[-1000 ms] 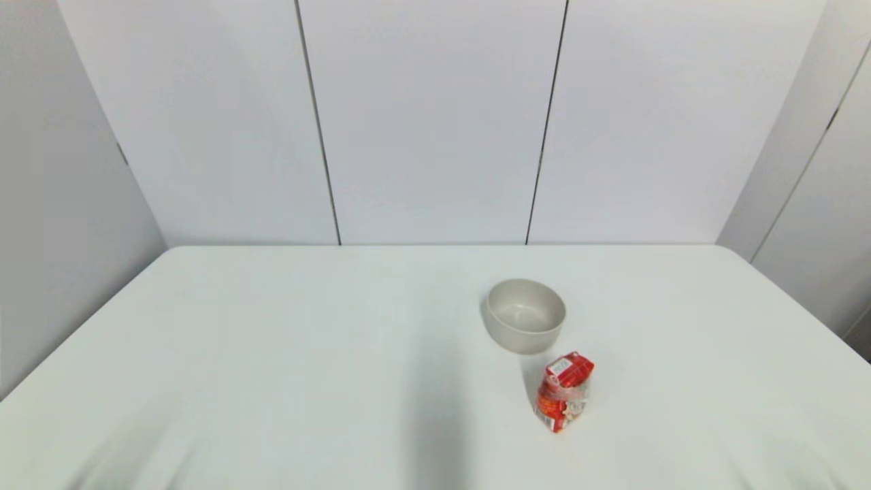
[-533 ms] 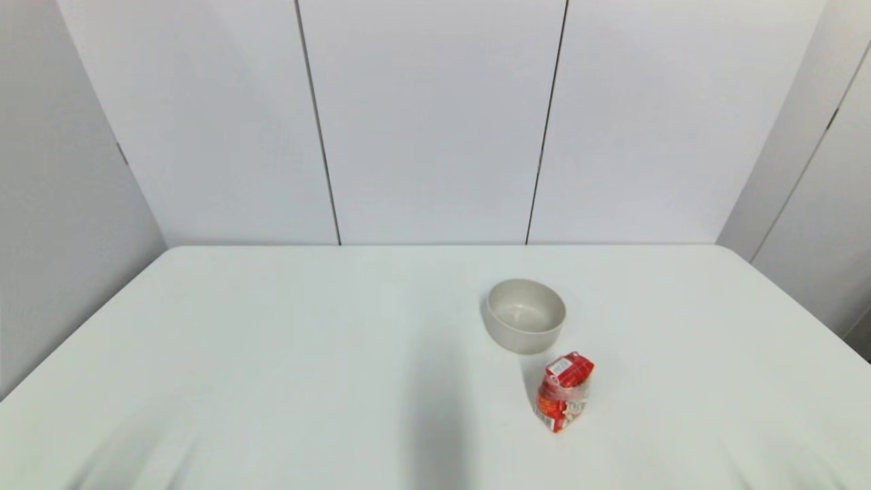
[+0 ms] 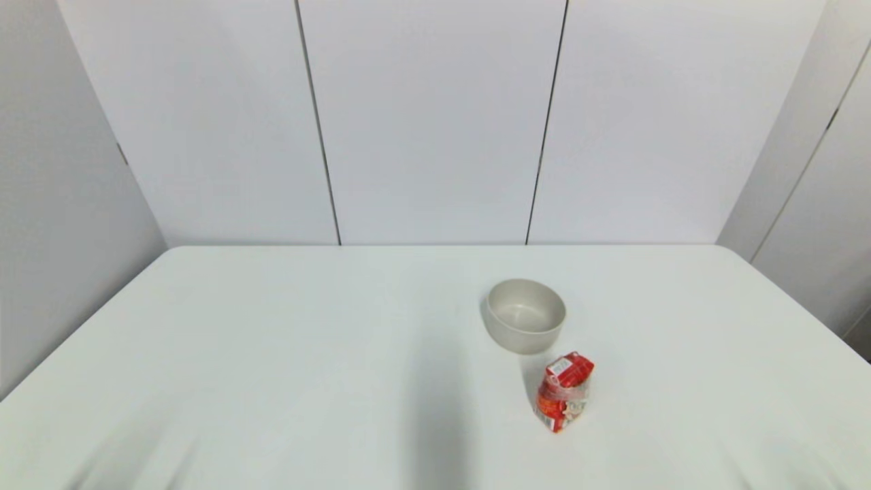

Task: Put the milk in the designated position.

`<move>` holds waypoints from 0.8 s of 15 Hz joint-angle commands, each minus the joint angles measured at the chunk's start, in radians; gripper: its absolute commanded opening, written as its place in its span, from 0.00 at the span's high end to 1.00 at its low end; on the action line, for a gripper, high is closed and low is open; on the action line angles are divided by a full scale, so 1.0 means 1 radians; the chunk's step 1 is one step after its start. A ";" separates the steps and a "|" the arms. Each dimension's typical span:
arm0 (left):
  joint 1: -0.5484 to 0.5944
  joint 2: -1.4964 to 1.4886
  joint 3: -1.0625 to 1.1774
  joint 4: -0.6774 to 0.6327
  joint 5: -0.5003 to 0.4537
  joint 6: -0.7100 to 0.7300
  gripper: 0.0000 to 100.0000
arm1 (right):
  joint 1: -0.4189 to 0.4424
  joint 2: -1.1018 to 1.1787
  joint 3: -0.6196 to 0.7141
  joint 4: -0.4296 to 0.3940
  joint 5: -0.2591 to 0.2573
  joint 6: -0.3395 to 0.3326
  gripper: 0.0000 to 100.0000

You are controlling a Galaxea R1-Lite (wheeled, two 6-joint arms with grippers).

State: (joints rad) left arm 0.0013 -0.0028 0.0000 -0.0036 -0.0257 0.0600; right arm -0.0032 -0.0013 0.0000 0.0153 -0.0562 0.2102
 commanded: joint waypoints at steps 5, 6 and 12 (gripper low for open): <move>0.000 0.003 0.000 0.001 0.000 0.000 0.00 | 0.000 0.001 0.000 0.000 -0.001 0.001 0.00; 0.000 0.003 0.000 0.001 0.001 0.000 0.00 | -0.001 0.001 0.000 0.000 -0.001 0.001 0.00; 0.000 0.003 0.000 0.001 0.001 0.000 0.00 | 0.000 0.001 0.000 0.000 -0.001 0.000 0.00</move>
State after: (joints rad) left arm 0.0013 -0.0023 0.0000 -0.0043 -0.0253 0.0596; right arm -0.0038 -0.0013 0.0000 0.0143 -0.0566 0.2096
